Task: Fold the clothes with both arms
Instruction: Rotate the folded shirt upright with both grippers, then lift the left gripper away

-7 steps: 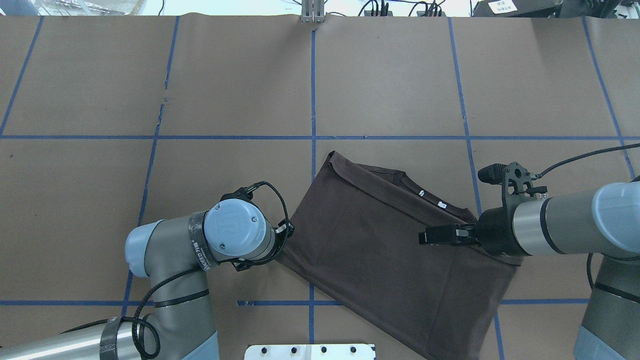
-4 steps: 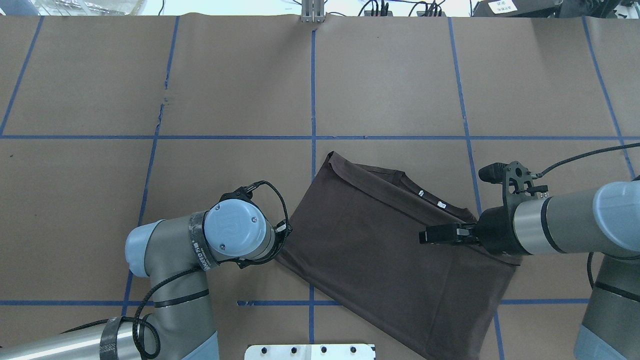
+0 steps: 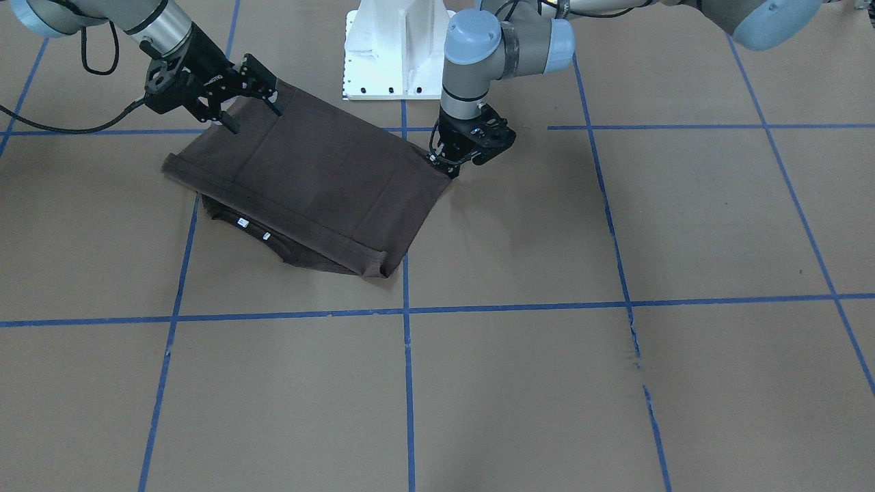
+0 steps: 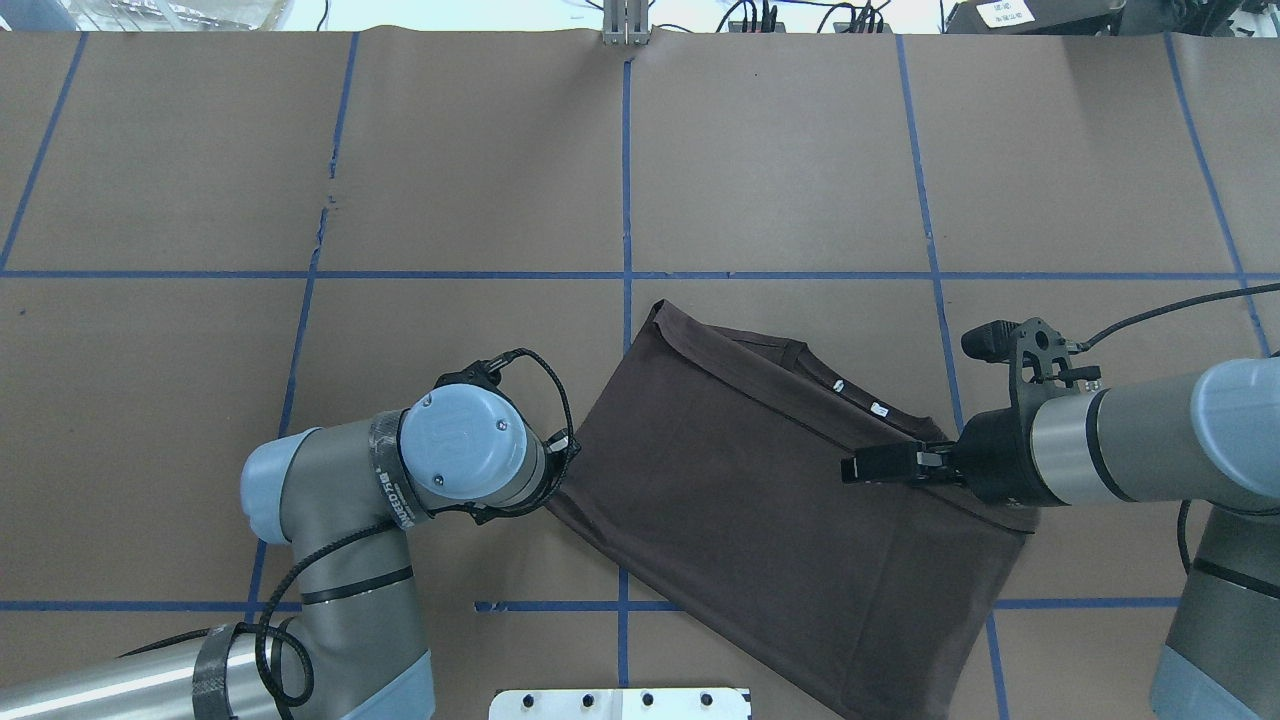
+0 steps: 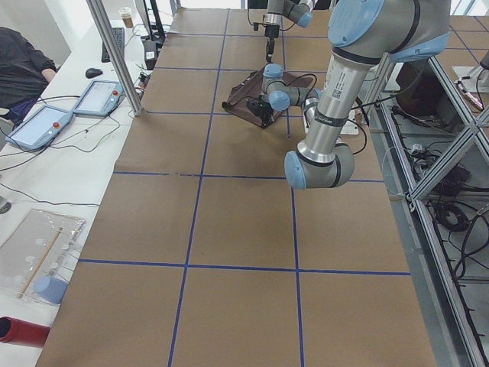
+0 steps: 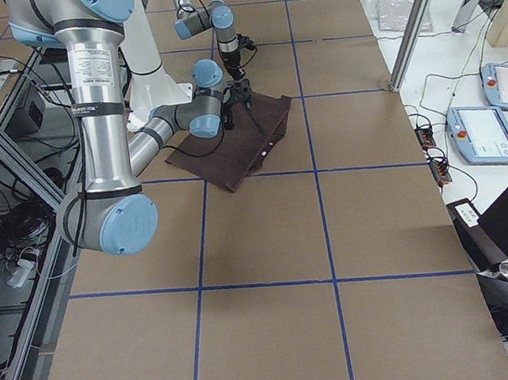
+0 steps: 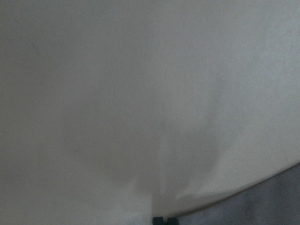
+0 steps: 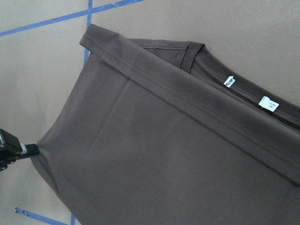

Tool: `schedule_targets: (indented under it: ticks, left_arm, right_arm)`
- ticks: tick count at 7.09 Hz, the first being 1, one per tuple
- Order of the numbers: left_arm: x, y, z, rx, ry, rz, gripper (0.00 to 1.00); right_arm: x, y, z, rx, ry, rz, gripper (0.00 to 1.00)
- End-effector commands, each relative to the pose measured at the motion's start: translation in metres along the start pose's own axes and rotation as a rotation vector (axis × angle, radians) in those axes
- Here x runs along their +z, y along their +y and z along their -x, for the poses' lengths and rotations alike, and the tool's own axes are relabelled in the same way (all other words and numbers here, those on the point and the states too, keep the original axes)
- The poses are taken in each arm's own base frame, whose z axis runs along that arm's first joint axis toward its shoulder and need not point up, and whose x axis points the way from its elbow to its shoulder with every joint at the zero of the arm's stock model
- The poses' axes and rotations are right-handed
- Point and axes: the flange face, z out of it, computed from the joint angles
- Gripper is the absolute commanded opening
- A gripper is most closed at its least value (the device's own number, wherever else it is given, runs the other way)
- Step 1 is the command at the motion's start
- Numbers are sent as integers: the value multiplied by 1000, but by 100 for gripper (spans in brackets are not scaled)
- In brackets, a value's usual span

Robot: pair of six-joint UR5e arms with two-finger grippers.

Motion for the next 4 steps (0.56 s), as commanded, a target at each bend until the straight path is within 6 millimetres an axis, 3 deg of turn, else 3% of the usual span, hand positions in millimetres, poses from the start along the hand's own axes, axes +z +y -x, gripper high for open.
schedule_targets:
  ticks: [1, 3, 4]
  left_arm:
    - [-11, -79, -15, 17, 12, -89, 0]
    - [-11, -173, -22, 77, -16, -189, 0]
    - [-13, -211, -40, 115, 5, -223, 0]
  right_arm:
    - [-1, -1, -1, 2, 0, -1, 100]
    - [-2, -4, -2, 4, 3, -11, 100]
    - [-2, -4, -2, 4, 3, -14, 100]
